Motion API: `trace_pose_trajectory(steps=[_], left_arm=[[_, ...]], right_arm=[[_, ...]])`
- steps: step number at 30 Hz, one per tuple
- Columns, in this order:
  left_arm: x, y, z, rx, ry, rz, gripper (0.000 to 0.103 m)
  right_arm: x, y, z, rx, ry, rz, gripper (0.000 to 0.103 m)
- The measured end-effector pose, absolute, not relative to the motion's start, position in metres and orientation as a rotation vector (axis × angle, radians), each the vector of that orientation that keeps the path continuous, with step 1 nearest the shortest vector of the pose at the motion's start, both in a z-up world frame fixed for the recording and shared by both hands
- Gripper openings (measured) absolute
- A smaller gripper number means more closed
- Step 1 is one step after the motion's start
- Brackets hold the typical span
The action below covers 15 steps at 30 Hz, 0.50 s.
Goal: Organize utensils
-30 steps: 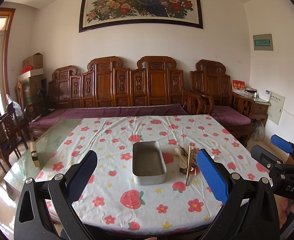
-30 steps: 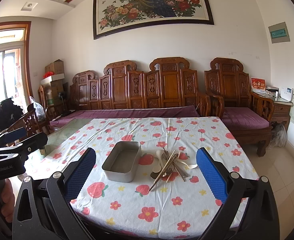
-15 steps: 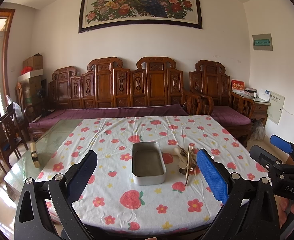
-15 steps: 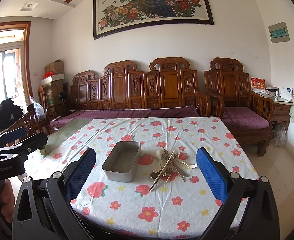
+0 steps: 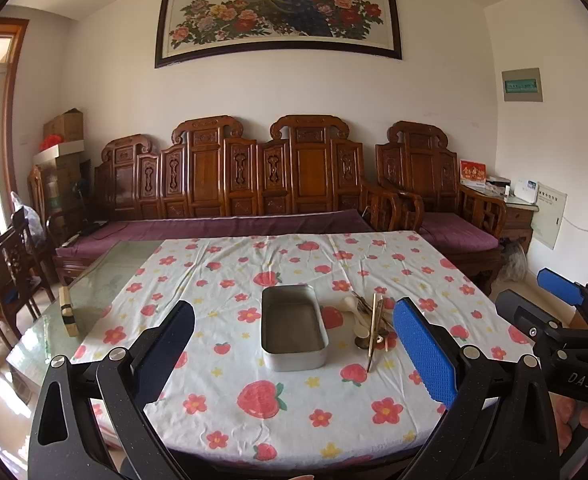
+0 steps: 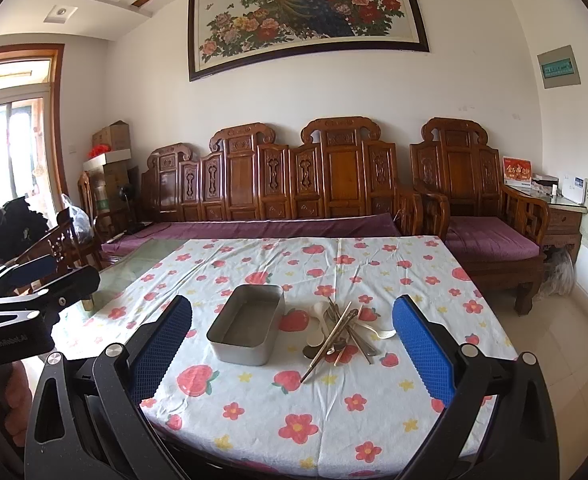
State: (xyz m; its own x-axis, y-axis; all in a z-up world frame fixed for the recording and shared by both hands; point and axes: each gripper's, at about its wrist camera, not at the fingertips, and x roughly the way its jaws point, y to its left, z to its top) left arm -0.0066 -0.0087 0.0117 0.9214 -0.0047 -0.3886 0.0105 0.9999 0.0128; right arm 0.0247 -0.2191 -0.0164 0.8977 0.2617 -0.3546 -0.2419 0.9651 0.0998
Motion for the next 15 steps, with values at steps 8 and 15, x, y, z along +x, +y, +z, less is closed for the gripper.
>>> trace_pose_trajectory(steps=[8, 15], left_arm=[[-0.003, -0.009, 0.01, 0.015, 0.413, -0.016, 0.097], [0.01, -0.008, -0.008, 0.028, 0.476, -0.029, 0.097]], right_arm=[[0.022, -0.221, -0.011, 0.057, 0.374, 0.263, 0.1], [0.024, -0.222, -0.013, 0.056, 0.392, 0.258, 0.1]])
